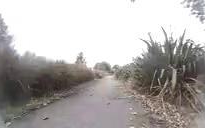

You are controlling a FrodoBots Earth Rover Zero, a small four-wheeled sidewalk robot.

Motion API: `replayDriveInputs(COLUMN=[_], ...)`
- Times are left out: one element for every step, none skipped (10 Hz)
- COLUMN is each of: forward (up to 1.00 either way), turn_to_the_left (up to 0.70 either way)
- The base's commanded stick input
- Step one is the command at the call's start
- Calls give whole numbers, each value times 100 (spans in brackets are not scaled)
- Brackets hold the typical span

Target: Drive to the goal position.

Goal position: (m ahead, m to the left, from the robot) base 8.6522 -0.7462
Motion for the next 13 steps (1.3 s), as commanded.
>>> replayDriveInputs(forward=[85,85,85,85,85,85,85,85,85,85,85,85,85], turn_to_the_left=[0,0,0,0,0,0,0,0,0,0,0,0,0])
